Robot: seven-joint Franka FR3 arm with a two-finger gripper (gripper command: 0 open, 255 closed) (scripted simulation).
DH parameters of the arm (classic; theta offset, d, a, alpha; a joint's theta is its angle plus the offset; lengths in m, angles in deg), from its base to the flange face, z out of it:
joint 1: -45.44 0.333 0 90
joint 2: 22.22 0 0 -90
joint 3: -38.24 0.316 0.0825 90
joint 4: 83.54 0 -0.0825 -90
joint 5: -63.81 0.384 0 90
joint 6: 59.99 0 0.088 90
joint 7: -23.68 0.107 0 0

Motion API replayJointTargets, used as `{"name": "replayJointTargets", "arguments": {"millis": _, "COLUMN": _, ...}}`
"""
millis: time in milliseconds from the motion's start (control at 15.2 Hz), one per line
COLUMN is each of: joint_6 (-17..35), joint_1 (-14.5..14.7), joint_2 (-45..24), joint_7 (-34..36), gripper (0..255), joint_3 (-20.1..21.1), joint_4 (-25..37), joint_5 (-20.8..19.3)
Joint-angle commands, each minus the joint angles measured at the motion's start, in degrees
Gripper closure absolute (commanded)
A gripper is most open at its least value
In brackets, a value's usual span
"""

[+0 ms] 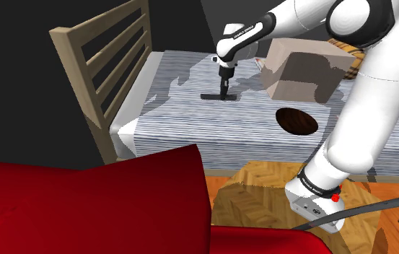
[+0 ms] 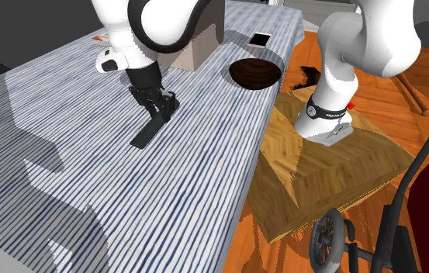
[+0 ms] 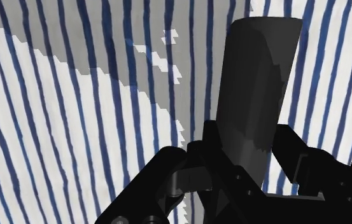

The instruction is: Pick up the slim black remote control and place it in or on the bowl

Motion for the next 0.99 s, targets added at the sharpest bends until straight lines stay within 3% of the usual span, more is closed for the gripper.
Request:
{"name": "replayJointTargets", "arguments": {"millis": 0, "joint_6": -1.4, "joint_1": 0.0, "joint_2": 0.9, "joint_7": 0.2, "gripper": 255, "joint_3": -0.1, "joint_4": 0.5, "joint_5": -0.4}}
{"name": "replayJointTargets", "arguments": {"millis": 924, "joint_6": -11.2, "joint_1": 0.3, "joint_2": 5.8, "joint_7": 1.7, "gripper": 255, "joint_3": -0.4, "joint_4": 5.7, "joint_5": -2.1}}
